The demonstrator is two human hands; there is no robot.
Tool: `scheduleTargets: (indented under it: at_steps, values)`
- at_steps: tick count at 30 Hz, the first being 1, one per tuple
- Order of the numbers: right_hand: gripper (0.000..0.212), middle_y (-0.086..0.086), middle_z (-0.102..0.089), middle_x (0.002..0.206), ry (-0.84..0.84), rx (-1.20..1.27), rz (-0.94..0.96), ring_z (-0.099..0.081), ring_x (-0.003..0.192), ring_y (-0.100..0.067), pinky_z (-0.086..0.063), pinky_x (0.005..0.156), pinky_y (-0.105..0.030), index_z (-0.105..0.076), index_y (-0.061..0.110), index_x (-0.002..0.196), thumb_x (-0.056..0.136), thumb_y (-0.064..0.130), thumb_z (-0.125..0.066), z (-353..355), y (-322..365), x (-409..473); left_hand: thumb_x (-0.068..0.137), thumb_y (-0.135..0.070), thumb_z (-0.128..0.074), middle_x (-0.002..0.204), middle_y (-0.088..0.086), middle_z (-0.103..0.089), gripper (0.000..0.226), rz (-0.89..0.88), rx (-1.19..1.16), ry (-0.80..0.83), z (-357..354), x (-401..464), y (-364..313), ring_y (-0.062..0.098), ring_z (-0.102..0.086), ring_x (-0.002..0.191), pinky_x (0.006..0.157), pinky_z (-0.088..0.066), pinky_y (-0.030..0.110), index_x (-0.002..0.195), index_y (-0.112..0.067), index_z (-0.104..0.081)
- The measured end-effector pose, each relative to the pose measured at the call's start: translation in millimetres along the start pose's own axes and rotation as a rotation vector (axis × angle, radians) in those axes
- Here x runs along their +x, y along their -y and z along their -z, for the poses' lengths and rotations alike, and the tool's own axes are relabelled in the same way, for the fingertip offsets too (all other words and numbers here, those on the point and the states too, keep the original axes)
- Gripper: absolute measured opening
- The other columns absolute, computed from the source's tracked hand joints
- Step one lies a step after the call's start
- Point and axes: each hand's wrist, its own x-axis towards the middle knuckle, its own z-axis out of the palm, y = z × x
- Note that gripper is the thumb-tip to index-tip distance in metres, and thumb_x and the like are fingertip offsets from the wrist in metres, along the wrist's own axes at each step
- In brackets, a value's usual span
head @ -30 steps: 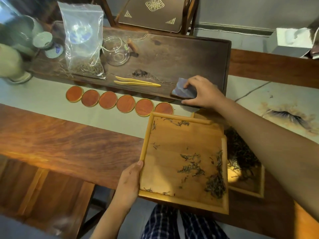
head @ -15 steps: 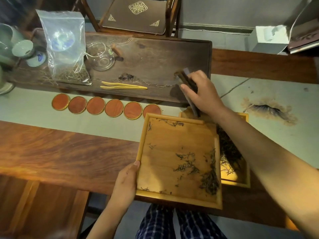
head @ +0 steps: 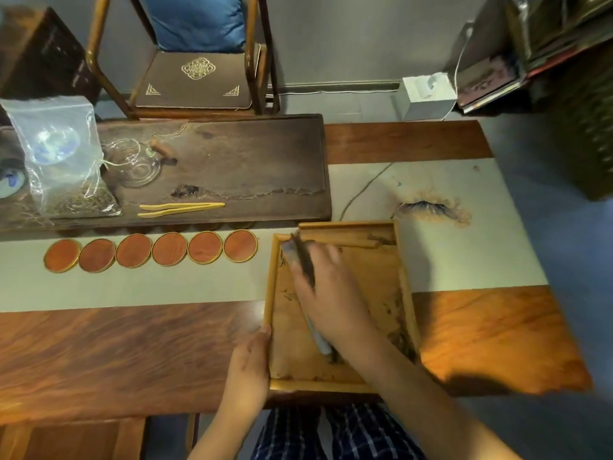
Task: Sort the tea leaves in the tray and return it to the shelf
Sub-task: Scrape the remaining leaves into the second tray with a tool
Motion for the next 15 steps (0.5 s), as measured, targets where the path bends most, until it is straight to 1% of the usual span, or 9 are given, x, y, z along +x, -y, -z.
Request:
scheduleTargets:
  at_steps: [2, 3, 4, 6, 7, 8, 11, 12, 15]
  values:
    - [0.035, -0.002, -0.047, 0.116, 0.035, -0.084, -0.004, -0.053, 0.094, -0.015, -0.049, 0.075, -0.028, -0.049, 0.017, 0.125, 0.099, 0.038, -0.039, -17, 3, -10, 0.103, -0.021, -0.034, 0.07, 0.005, -0.074, 0.053, -0.018, 0.001, -0.005, -6, -2, 2, 0.01, -0.069, 0.061, 0.053, -0.048, 0.015, 0.068, -0.021, -0.074]
    - [0.035, -0.004, -0.046, 0.118, 0.054, -0.101, -0.027, -0.054, 0.096, -0.018, -0.049, 0.075, -0.029, -0.049, 0.015, 0.125, 0.1, 0.037, -0.038, -24, 3, -14, 0.104, -0.02, -0.035, 0.068, 0.008, -0.073, 0.053, -0.022, 0.001, -0.01, -9, -3, 4, 0.011, -0.067, 0.06, 0.052, -0.047, 0.016, 0.068, -0.017, -0.073]
    - [0.035, -0.005, -0.046, 0.12, 0.059, -0.123, -0.053, -0.055, 0.095, -0.019, -0.048, 0.072, -0.027, -0.049, 0.015, 0.126, 0.1, 0.037, -0.038, -30, 4, -17, 0.104, -0.02, -0.035, 0.068, 0.012, -0.071, 0.051, -0.026, 0.007, -0.013, -11, -3, 7, 0.013, -0.066, 0.06, 0.053, -0.047, 0.018, 0.07, -0.012, -0.072]
    - [0.035, -0.003, -0.045, 0.12, 0.038, -0.207, -0.086, -0.056, 0.081, -0.015, -0.042, 0.061, -0.022, -0.05, 0.018, 0.125, 0.1, 0.039, -0.038, -37, 3, -19, 0.104, -0.021, -0.036, 0.072, 0.022, -0.067, 0.047, -0.038, 0.014, -0.018, -13, -5, 11, 0.019, -0.063, 0.064, 0.057, -0.046, 0.024, 0.078, 0.004, -0.066]
    - [0.034, -0.003, -0.046, 0.118, 0.028, -0.231, -0.092, -0.053, 0.074, -0.013, -0.038, 0.057, -0.02, -0.051, 0.019, 0.123, 0.099, 0.04, -0.039, -39, 2, -19, 0.104, -0.022, -0.036, 0.075, 0.025, -0.066, 0.046, -0.038, 0.017, -0.023, -13, -5, 14, 0.021, -0.063, 0.066, 0.06, -0.047, 0.026, 0.081, 0.006, -0.064]
    - [0.033, -0.003, -0.046, 0.117, 0.024, -0.237, -0.094, -0.05, 0.071, -0.011, -0.036, 0.056, -0.019, -0.052, 0.019, 0.121, 0.099, 0.04, -0.04, -40, 1, -17, 0.104, -0.023, -0.036, 0.077, 0.023, -0.067, 0.045, -0.028, 0.018, -0.026, -13, -5, 15, 0.021, -0.064, 0.07, 0.063, -0.047, 0.028, 0.083, 0.003, -0.066]
    - [0.031, -0.004, -0.047, 0.115, 0.023, -0.247, -0.095, -0.051, 0.073, -0.011, -0.04, 0.058, -0.02, -0.054, 0.019, 0.119, 0.098, 0.038, -0.043, -37, -6, -8, 0.103, -0.024, -0.036, 0.081, 0.004, -0.075, 0.046, -0.001, 0.047, -0.02, -14, -8, 15, 0.009, -0.07, 0.073, 0.062, -0.049, 0.015, 0.08, -0.023, -0.075]
    - [0.03, -0.003, -0.047, 0.114, 0.012, -0.252, -0.099, -0.051, 0.073, -0.01, -0.04, 0.058, -0.019, -0.055, 0.02, 0.119, 0.098, 0.038, -0.044, -35, -9, -5, 0.103, -0.024, -0.036, 0.081, 0.0, -0.076, 0.047, 0.012, 0.053, -0.021, -13, -9, 14, 0.007, -0.07, 0.072, 0.06, -0.048, 0.012, 0.078, -0.026, -0.076]
    - [0.028, 0.001, -0.047, 0.107, -0.023, -0.254, -0.143, -0.047, 0.069, -0.006, -0.038, 0.055, -0.018, -0.056, 0.021, 0.116, 0.097, 0.038, -0.045, -25, -23, 1, 0.103, -0.023, -0.036, 0.081, -0.003, -0.077, 0.046, 0.047, 0.059, -0.037, -12, -11, 13, 0.008, -0.071, 0.072, 0.058, -0.049, 0.011, 0.079, -0.022, -0.075]
